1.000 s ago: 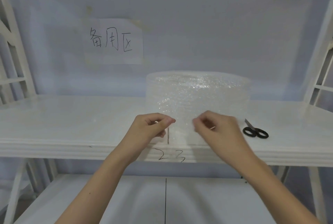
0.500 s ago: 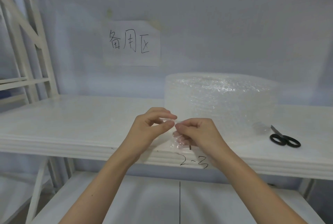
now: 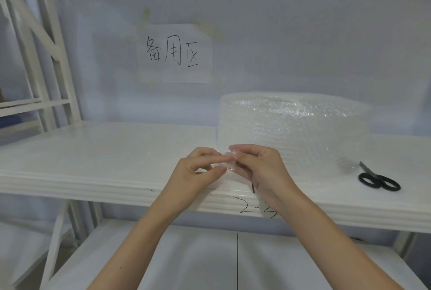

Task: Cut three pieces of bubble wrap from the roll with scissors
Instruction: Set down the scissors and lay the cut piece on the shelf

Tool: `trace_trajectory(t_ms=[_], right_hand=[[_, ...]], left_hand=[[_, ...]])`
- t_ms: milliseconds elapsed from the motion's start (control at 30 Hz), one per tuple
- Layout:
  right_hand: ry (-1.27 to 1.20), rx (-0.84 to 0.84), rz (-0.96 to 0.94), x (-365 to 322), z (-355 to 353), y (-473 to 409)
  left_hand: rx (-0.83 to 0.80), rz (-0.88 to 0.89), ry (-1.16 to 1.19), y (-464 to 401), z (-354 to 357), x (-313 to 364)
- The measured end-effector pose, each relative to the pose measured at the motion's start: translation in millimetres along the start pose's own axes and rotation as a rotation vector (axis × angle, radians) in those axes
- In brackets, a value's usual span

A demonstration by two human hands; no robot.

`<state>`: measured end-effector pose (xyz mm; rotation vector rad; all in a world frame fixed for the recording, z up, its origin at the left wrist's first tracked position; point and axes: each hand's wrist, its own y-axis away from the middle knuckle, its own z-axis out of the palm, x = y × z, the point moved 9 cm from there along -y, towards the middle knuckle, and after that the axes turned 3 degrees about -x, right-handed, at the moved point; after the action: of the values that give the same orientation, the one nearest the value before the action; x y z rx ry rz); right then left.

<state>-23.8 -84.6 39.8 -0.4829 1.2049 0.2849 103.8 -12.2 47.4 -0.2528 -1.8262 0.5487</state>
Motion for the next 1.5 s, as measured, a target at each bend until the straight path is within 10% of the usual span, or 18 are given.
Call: trace_trajectory(t_ms=[667, 900, 1500], right_hand=[[-0.086, -0.05, 0.021, -0.4, 6.1, -6.2], [0.25, -0.039, -0.122, -1.8, 18.7, -21.9], [0.754, -0.086, -0.095, 62.0, 114.0, -129.8]], left_hand=[[0.066, -0.089, 0.118, 0.4, -5.8, -10.2], [0.129, -0.123, 0.077, 1.3, -26.8, -16.1], [0.349, -0.39, -0.701, -15.6, -148.9, -63.5]])
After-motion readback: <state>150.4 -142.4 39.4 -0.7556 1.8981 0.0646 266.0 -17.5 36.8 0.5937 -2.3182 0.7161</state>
